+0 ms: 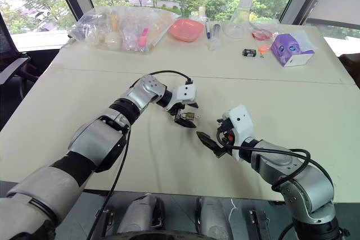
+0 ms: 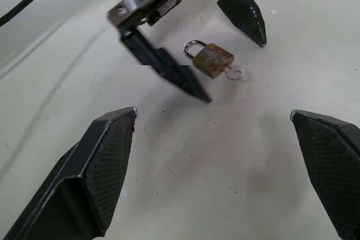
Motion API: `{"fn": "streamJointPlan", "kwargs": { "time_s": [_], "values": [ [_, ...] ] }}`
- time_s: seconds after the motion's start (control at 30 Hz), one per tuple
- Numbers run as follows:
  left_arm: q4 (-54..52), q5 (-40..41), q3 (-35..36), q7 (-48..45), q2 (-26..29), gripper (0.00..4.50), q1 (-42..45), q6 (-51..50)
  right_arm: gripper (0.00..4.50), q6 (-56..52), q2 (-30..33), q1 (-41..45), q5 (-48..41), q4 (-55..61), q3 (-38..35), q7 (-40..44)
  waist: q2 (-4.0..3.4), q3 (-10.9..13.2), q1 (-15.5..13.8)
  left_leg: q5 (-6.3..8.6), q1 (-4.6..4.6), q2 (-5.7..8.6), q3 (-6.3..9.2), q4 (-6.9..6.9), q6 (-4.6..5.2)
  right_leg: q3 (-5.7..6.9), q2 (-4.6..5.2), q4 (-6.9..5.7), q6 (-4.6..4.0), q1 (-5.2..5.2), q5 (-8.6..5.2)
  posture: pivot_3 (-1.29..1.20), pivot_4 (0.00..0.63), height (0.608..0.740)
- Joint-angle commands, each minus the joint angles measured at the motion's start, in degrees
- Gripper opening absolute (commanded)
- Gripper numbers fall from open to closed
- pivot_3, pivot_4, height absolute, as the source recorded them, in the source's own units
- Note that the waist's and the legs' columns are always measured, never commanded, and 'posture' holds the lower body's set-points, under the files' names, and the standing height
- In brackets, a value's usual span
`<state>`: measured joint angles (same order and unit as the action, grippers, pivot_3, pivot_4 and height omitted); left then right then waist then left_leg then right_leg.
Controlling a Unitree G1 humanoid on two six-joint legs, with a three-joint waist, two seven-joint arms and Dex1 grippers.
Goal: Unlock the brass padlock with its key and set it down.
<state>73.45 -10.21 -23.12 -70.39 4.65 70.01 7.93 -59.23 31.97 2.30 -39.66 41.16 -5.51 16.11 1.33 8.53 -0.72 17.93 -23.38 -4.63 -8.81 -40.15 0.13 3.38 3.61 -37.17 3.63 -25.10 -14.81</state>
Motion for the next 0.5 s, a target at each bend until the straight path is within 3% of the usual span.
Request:
{"fn": "streamJointPlan", "kwargs": {
  "time_s": [0.03, 0.13, 0.37, 0.5],
  "values": [
    [1.2, -3.4, -1.2, -2.6, 0.7, 2.14, -0.9, -0.3, 4.50, 0.5, 0.1, 0.1, -0.7, 2.4, -1.7, 0.1, 0.00, 0.0, 0.1, 0.00, 0.00, 0.00, 0.00, 0.00, 0.00, 0.00, -0.01, 0.00, 0.00, 0.00, 0.00, 0.00, 0.150, 0.740],
    [0.9, -4.4, -1.7, -5.3, 2.3, 0.69, -1.2, 0.2, 4.50, 0.7, 0.2, 0.2, -0.5, 1.9, -1.5, 0.3, 0.00, 0.0, 0.3, 0.00, 0.01, -0.02, 0.01, 0.01, 0.00, 0.00, -0.03, -0.01, 0.00, -0.01, 0.00, 0.00, 0.150, 0.740],
    [-0.5, -3.7, 0.1, -6.9, 4.4, 0.71, -2.1, 1.6, 4.50, 2.0, 0.2, 2.2, 0.7, -0.6, 0.4, 1.6, -0.01, 0.0, 1.5, 0.00, 0.04, -0.07, 0.02, 0.03, 0.00, 0.00, -0.07, -0.04, 0.00, -0.01, 0.00, 0.00, 0.150, 0.740],
    [-1.0, -4.0, 0.5, -6.2, 4.5, 2.71, -3.0, 2.4, 4.50, 2.5, 0.4, 2.9, 1.3, -1.5, 0.9, 2.6, -0.03, 0.0, 1.3, 0.00, 0.05, -0.08, 0.03, 0.03, -0.01, 0.01, -0.09, -0.07, 0.00, -0.01, 0.00, 0.00, 0.150, 0.740]
  ]
}}
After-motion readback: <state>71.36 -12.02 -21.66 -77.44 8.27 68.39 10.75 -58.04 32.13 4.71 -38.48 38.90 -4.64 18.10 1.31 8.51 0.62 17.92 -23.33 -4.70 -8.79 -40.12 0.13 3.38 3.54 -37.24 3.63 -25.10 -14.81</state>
